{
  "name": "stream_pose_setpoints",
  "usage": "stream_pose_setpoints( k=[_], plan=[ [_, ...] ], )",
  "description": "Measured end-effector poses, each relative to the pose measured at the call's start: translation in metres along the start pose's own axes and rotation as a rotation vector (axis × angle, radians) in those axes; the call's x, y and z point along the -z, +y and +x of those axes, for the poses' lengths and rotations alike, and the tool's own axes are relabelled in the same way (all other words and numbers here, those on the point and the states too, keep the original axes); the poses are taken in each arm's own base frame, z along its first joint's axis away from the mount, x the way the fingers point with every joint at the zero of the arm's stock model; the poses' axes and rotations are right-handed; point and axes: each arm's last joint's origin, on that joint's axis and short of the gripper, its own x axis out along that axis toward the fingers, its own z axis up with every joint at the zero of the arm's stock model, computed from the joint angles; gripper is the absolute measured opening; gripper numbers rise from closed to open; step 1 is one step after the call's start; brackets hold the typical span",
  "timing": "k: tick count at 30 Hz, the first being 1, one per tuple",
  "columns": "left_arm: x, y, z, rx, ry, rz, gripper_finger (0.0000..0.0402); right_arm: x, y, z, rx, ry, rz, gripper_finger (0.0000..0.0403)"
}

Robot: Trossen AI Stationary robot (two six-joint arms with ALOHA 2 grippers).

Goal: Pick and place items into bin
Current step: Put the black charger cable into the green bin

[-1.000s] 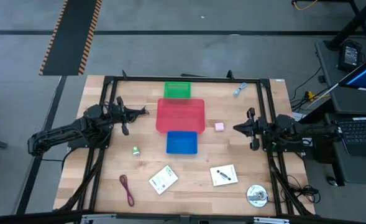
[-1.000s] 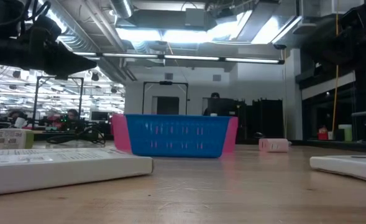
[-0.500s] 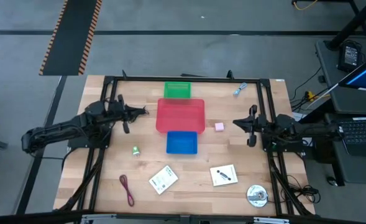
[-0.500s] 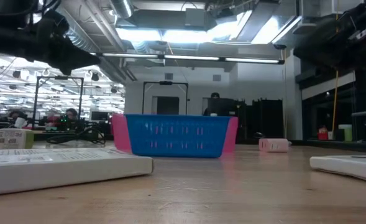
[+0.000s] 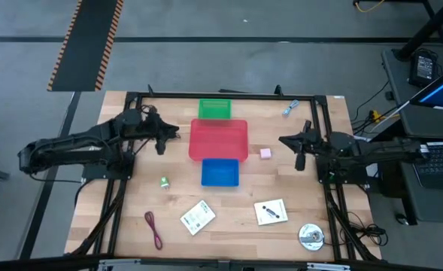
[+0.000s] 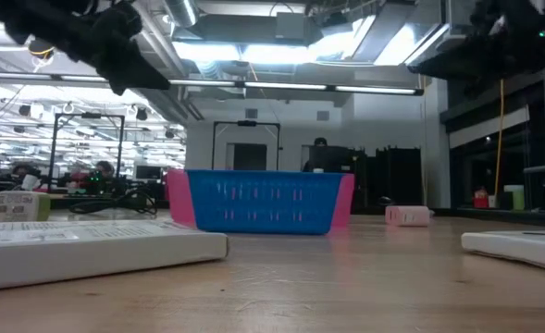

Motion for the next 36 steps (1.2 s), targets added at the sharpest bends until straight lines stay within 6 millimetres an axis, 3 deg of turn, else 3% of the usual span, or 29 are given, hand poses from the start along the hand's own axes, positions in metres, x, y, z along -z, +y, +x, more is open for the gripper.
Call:
stream_pose_setpoints(
  k=[7,12,23,32,36],
  plan=[
    [-0.022,0.0,0.005,-0.086,0.195,-0.082,0.0004,-0.009,0.006,0.019,0.081,0.083,-0.117,0.0004],
    [-0.028,-0.004,0.012,-0.07,0.268,-0.077,0.0004,-0.008,0.01,0.031,0.084,0.14,-0.154,0.0038],
    [-0.018,-0.011,0.032,-0.081,0.386,0.013,0.0004,0.005,0.014,0.045,0.093,0.227,-0.137,0.0112],
    [-0.01,-0.009,0.047,-0.152,0.469,0.098,0.0007,0.008,0.015,0.049,0.095,0.243,-0.147,0.0123],
    [-0.008,-0.009,0.051,-0.155,0.485,0.105,0.0033,0.008,0.015,0.049,0.095,0.243,-0.147,0.0123]
  ],
)
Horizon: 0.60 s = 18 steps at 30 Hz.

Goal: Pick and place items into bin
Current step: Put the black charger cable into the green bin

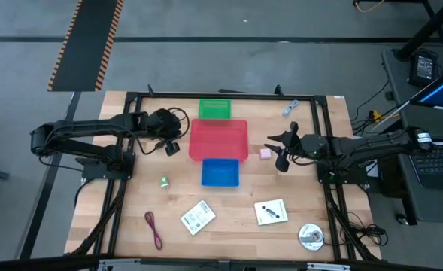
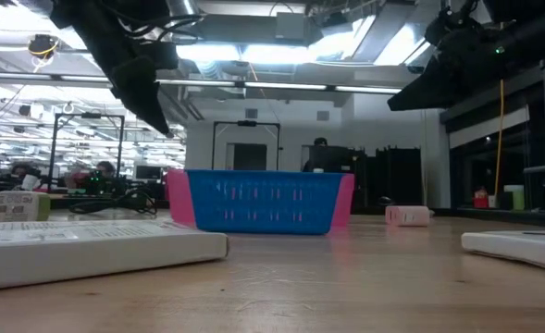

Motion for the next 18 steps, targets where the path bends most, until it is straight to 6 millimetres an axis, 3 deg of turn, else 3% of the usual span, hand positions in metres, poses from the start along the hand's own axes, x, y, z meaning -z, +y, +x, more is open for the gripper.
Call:
stream_pose_setpoints(
  k=[11,18],
  plan=[
    [0.004,0.0,0.001,-0.011,0.041,0.003,0.0155,0.001,0.0,0.0,0.0,0.007,-0.004,0.0123],
    [0.014,0.003,0.0,-0.077,0.145,-0.049,0.0208,0.003,0.0,0.0,-0.007,0.029,-0.011,0.0123]
  ],
)
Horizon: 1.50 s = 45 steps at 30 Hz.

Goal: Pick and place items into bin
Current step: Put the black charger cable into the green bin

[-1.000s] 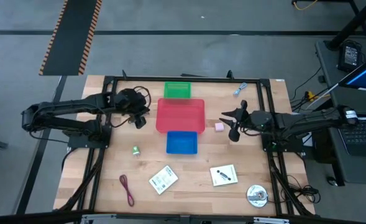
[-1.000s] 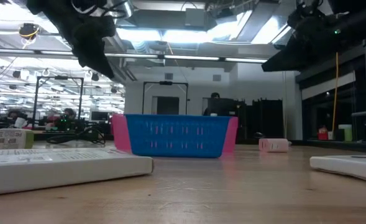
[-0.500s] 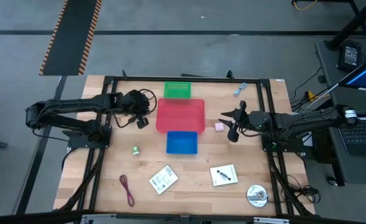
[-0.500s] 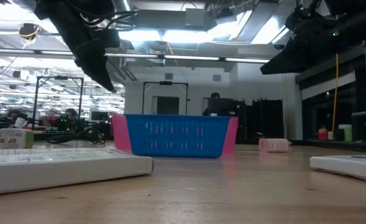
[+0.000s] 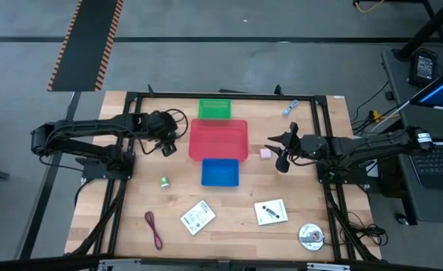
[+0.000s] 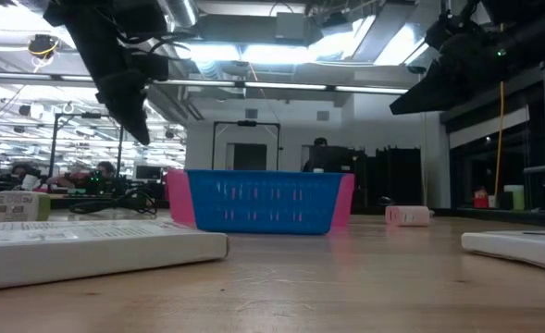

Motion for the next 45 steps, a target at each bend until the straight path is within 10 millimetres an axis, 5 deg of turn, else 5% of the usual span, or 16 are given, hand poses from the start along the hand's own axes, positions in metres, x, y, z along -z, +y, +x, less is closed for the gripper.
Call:
stream_pose_setpoints(
  k=[8,19,45],
  plan=[
    [0.003,0.001,0.002,-0.029,0.007,-0.092,0.0217,0.0,0.0,0.0,-0.001,0.001,-0.001,0.0123],
    [0.035,-0.001,0.026,-0.048,0.121,-0.15,0.0214,0.0,0.0,0.0,-0.003,0.001,-0.002,0.0123],
    [0.042,0.001,0.087,-0.183,0.39,-0.159,0.0214,0.0,0.0,0.0,-0.003,0.0,0.001,0.0123]
  ],
)
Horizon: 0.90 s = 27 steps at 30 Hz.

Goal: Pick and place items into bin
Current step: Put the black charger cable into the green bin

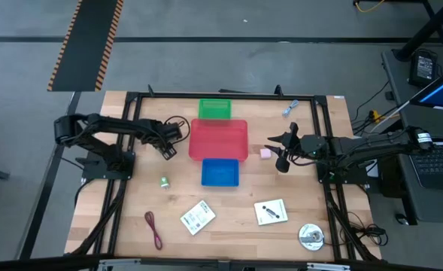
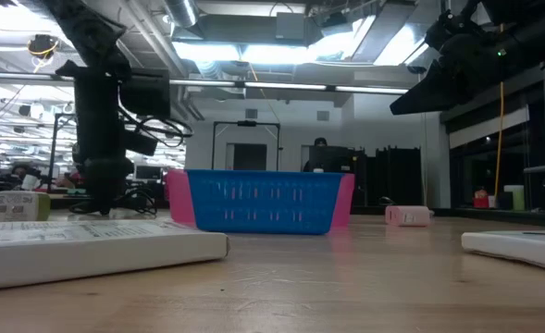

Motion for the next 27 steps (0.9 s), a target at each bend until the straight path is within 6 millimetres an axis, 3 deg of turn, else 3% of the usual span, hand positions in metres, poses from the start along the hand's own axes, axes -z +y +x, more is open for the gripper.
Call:
stream_pose_setpoints(
  k=[6,18,27],
  plan=[
    [-0.0018,0.0024,0.0024,0.047,0.015,0.007,0.0179,0.0,0.0,0.0,0.0,0.0,-0.002,0.0123],
    [-0.0021,0.0024,0.0037,0.139,0.041,0.022,0.002,0.0,0.0,0.0,0.0,0.0,-0.001,0.0123],
    [0.0002,0.0045,-0.0029,0.176,0.023,0.041,0.0014,0.0,0.0,0.0,0.0,0.0,0.0,0.0123]
  ],
)
